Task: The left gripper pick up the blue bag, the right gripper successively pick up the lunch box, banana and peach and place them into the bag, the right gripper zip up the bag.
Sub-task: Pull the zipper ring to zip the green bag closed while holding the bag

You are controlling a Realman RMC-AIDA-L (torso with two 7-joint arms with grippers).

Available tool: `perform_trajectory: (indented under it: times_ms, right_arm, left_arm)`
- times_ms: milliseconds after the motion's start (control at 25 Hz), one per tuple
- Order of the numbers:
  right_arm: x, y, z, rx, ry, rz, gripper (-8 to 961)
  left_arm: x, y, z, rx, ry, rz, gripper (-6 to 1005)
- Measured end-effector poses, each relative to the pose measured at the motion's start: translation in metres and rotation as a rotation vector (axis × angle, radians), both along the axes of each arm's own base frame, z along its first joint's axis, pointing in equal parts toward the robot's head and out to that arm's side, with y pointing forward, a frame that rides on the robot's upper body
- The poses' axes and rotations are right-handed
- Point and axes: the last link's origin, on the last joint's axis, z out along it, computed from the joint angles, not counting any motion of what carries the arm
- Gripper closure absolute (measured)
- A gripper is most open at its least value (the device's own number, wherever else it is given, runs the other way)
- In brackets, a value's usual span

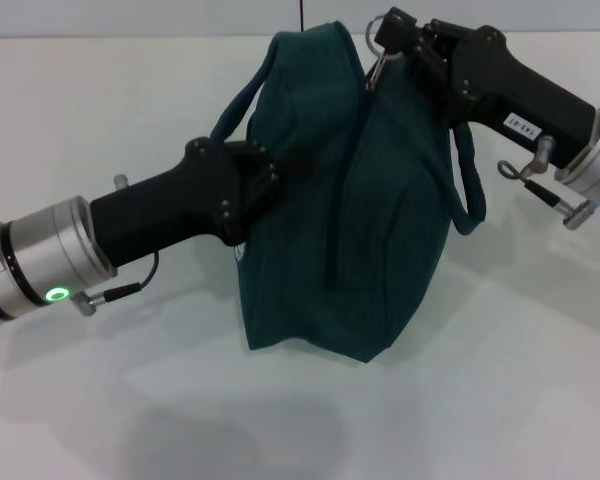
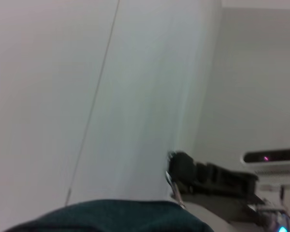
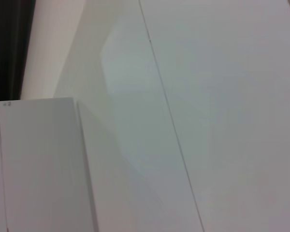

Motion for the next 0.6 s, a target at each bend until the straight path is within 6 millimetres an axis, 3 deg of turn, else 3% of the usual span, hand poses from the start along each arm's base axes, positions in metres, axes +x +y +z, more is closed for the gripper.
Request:
perform_trajectory:
  times_ms: [600]
  right_arm:
    - [0.004, 0.011, 0.001, 0.019, -0.018, -0.064, 850]
  left_arm:
    - [0.004, -0.014, 0.001, -0.102, 0.005, -0.082, 933]
